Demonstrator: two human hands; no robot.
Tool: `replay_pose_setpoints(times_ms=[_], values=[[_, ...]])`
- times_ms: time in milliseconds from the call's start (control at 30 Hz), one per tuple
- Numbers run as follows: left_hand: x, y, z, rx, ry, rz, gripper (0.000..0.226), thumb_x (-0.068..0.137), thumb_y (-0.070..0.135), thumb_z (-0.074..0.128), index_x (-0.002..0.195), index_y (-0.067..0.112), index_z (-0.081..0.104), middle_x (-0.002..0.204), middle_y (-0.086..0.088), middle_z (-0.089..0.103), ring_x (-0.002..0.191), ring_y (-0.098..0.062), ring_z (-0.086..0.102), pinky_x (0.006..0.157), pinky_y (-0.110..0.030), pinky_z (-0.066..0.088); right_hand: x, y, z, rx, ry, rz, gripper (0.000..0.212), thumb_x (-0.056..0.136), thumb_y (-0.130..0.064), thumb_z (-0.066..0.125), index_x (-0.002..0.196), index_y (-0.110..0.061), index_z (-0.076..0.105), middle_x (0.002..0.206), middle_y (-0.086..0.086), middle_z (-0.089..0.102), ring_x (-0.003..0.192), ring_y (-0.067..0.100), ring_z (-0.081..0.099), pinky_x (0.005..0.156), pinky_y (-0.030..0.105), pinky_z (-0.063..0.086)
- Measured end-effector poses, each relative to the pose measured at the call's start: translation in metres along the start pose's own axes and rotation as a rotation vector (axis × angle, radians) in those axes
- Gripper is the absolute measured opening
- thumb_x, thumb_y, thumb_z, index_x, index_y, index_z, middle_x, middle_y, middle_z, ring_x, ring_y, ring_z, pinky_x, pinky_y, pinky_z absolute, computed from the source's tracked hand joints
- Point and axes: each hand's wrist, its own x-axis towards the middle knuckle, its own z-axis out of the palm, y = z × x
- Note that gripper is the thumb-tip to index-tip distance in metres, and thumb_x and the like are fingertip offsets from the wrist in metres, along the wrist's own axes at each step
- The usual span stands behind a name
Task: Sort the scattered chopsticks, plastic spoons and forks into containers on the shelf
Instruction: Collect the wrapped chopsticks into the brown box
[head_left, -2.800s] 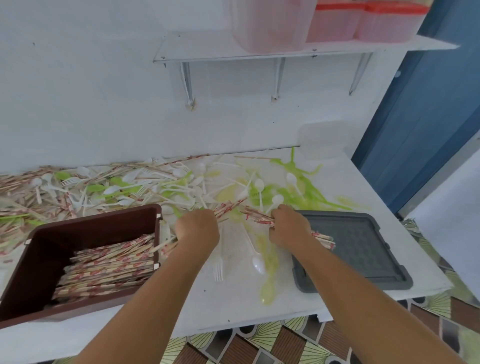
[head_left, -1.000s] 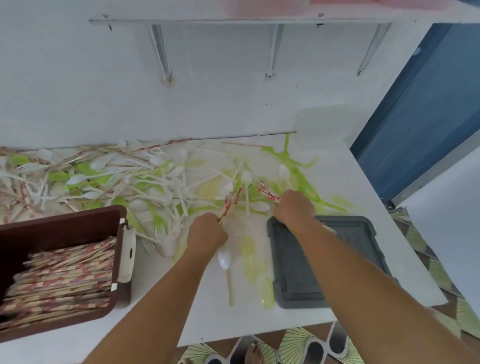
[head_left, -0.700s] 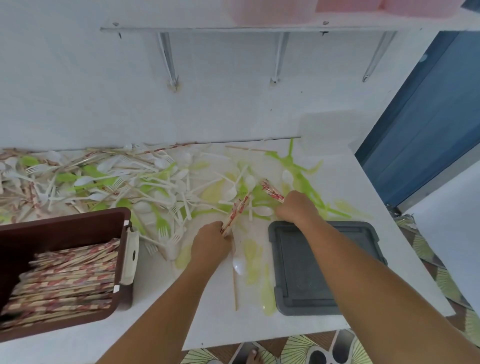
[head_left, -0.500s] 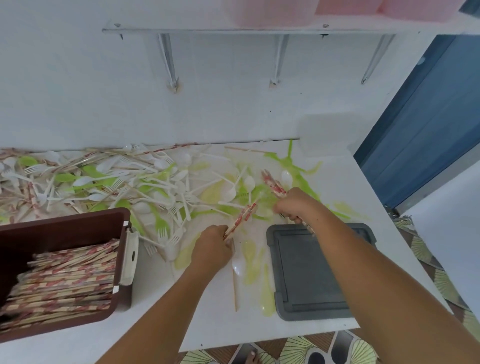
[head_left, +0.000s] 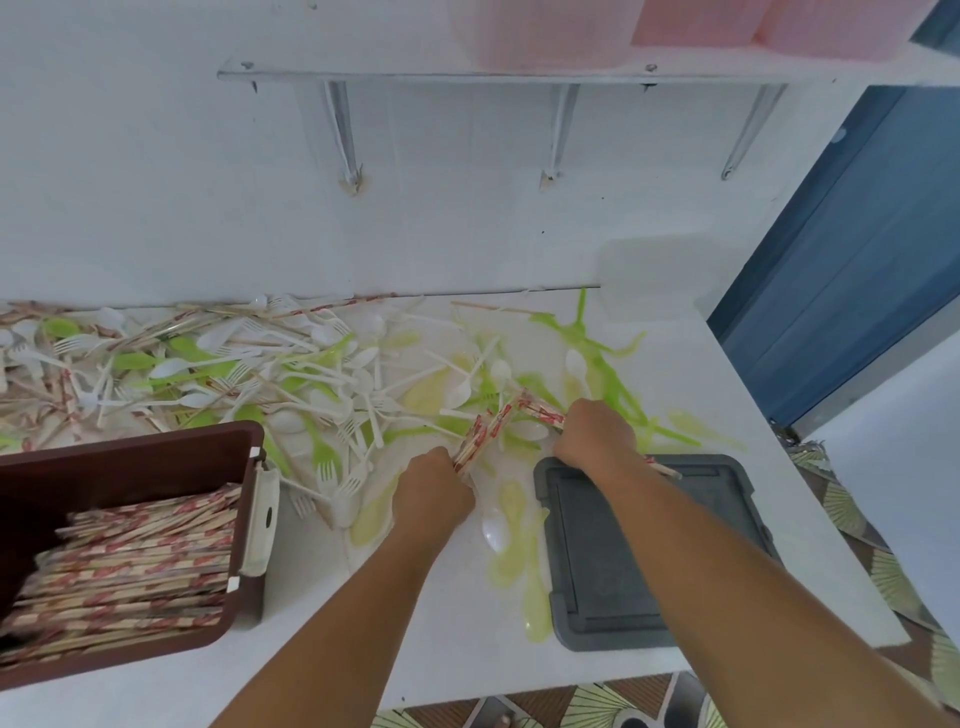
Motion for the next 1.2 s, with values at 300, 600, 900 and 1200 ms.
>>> replay_pose_setpoints(times_ms=[300, 600, 900, 1200], values=[[0.002, -0.006, -0.030, -0.247, 0.039, -0.038, 0.025, 0.086, 0.023, 0.062, 0.067, 0.015, 0.049, 0.061, 0.001, 0.051, 0.052, -0.015, 0.048, 0.047, -0.025, 0.033, 0.000, 0.006, -0.017, 0.254, 0.028, -0.020, 0.014, 0.076, -0.022, 0.064, 0.087, -0.013, 0.065, 0.081, 0.005, 0.064, 0.069, 0.023, 0.062, 0.057, 0.029, 0.051], [0.008, 0.007, -0.093, -0.422, 0.158, 0.067, 0.029, 0.101, 0.032, 0.052, 0.083, 0.011, 0.062, 0.074, -0.005, 0.065, 0.067, -0.025, 0.061, 0.059, -0.032, 0.045, -0.005, -0.016, -0.079, 0.920, 0.086, -0.003, 0.014, 0.076, -0.013, 0.067, 0.073, -0.016, 0.053, 0.061, 0.002, 0.045, 0.054, 0.018, 0.043, 0.048, 0.026, 0.033], [0.009, 0.027, -0.129, -1.059, 0.107, 0.138, 0.018, 0.109, 0.031, 0.049, 0.099, 0.017, 0.055, 0.071, -0.002, 0.053, 0.051, -0.018, 0.051, 0.057, -0.036, 0.057, -0.029, -0.028, -0.098, 1.148, -0.065, 0.048, 0.018, 0.084, -0.020, 0.056, 0.099, -0.011, 0.062, 0.078, 0.011, 0.076, 0.051, 0.018, 0.039, 0.050, 0.027, 0.034], [0.008, 0.020, -0.122, -0.978, 0.021, 0.169, 0.017, 0.106, 0.033, 0.053, 0.096, 0.020, 0.055, 0.075, -0.003, 0.049, 0.052, -0.015, 0.038, 0.048, -0.029, 0.038, -0.036, -0.032, -0.065, -0.070, -0.382, -0.062, 0.013, 0.089, -0.012, 0.051, 0.091, -0.006, 0.062, 0.080, 0.008, 0.062, 0.063, 0.021, 0.054, 0.059, 0.027, 0.041]])
